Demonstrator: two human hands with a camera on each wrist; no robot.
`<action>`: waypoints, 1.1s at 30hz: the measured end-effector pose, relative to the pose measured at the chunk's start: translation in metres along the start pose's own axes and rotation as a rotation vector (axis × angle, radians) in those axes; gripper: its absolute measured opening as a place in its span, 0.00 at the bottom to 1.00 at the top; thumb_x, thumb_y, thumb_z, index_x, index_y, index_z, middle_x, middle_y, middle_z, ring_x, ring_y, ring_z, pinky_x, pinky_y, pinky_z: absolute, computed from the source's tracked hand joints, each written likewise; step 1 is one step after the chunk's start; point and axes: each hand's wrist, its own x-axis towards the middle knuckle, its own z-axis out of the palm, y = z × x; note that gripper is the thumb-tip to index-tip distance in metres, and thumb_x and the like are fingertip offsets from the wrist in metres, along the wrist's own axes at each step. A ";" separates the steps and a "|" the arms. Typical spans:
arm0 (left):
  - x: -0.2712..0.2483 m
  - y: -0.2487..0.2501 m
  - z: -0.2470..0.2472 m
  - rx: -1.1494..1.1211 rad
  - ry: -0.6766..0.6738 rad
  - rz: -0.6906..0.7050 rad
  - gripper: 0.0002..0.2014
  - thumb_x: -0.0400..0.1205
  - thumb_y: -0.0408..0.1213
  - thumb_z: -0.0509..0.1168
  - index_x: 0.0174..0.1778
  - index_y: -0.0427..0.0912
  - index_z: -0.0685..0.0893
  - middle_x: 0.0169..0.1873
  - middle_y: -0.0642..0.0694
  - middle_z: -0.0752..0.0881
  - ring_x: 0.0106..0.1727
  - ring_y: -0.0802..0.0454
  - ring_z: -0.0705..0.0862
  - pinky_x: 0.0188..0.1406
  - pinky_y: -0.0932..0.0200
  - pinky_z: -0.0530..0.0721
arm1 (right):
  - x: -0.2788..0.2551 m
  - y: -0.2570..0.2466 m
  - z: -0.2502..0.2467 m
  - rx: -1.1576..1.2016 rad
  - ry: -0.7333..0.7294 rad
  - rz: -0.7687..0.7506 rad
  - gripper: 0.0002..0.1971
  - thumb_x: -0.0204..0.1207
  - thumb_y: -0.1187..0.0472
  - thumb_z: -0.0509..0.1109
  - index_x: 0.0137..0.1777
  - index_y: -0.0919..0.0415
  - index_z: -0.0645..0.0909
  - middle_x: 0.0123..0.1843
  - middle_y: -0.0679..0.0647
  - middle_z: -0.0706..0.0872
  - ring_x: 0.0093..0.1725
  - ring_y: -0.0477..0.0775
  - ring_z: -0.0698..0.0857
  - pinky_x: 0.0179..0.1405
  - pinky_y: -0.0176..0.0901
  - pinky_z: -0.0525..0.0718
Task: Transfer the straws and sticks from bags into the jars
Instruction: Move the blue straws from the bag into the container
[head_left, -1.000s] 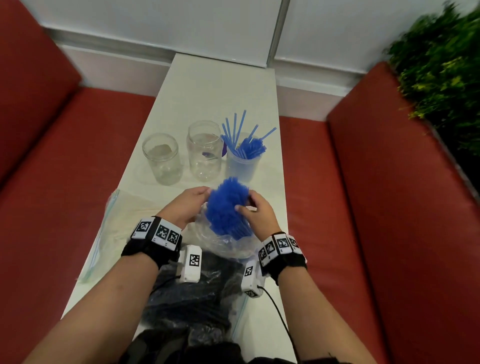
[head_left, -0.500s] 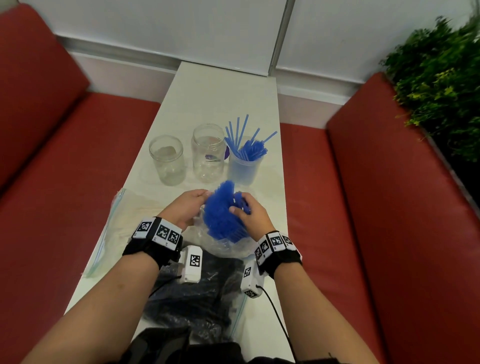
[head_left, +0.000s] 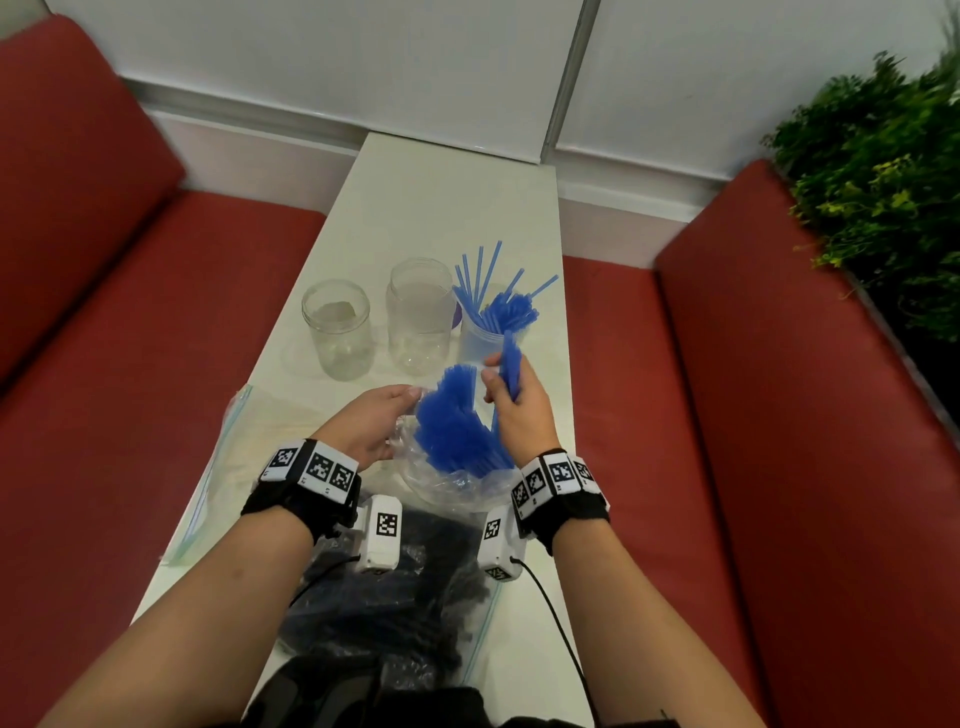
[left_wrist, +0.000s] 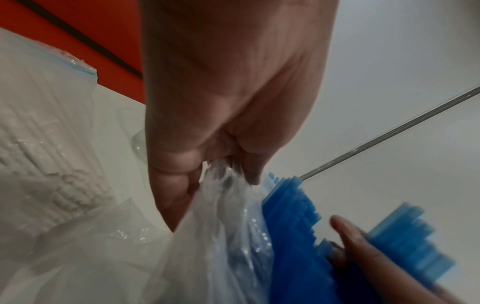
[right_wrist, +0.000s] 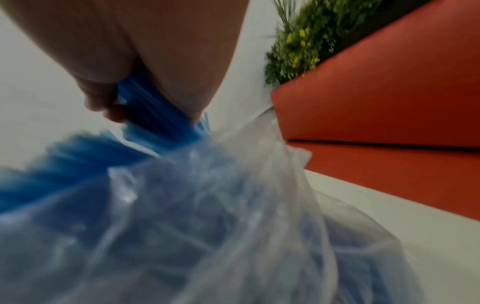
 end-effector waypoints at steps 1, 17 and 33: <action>0.000 -0.001 0.001 0.001 -0.001 -0.006 0.13 0.91 0.47 0.60 0.60 0.50 0.90 0.60 0.47 0.90 0.61 0.42 0.88 0.61 0.39 0.88 | 0.000 0.001 0.001 0.006 -0.018 0.026 0.05 0.87 0.57 0.66 0.56 0.56 0.81 0.41 0.47 0.83 0.40 0.44 0.81 0.47 0.40 0.84; -0.001 0.010 0.000 0.014 0.001 -0.025 0.13 0.91 0.46 0.60 0.64 0.48 0.87 0.63 0.46 0.88 0.64 0.38 0.86 0.58 0.43 0.90 | 0.132 -0.182 -0.058 0.322 0.218 -0.476 0.16 0.83 0.48 0.70 0.44 0.62 0.79 0.29 0.53 0.81 0.32 0.56 0.82 0.40 0.50 0.83; 0.006 0.009 -0.005 -0.021 -0.003 -0.034 0.14 0.91 0.45 0.60 0.62 0.47 0.89 0.61 0.47 0.90 0.65 0.36 0.86 0.62 0.39 0.87 | 0.162 -0.033 0.001 0.017 0.034 -0.051 0.05 0.79 0.62 0.75 0.47 0.64 0.83 0.42 0.57 0.86 0.43 0.52 0.82 0.52 0.50 0.83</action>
